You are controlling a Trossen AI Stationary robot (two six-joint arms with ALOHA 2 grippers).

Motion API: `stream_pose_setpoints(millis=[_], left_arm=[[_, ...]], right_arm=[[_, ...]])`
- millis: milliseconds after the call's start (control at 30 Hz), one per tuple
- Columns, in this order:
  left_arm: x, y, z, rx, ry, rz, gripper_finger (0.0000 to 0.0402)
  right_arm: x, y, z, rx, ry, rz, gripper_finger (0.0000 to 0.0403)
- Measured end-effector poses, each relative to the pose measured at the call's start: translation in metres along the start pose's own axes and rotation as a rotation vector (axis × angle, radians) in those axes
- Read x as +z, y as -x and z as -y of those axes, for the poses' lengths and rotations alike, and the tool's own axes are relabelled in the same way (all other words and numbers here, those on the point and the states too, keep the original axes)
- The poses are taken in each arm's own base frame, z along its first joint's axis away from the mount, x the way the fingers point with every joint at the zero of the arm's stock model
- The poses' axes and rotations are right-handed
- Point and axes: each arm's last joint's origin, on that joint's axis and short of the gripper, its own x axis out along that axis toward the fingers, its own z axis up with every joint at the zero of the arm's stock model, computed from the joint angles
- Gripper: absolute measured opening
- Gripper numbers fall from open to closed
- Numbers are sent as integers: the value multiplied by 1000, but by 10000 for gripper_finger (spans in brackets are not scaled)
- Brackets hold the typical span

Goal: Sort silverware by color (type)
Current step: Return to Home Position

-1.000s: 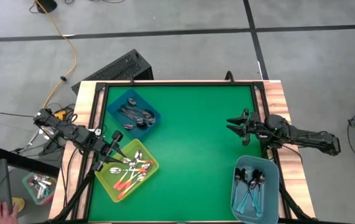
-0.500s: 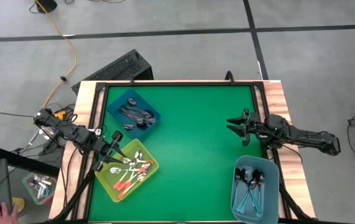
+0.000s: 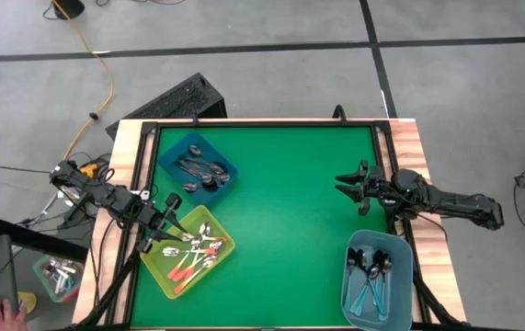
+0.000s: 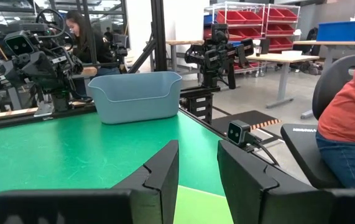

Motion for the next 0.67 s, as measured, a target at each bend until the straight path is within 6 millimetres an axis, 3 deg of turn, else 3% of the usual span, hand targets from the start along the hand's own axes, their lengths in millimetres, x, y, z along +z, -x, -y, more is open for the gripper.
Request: stream_pose_setpoints(millis=[667], left_arm=[[0,0,0,16,0,-3,101]], right_arm=[[0,0,0,0,0,0,166]])
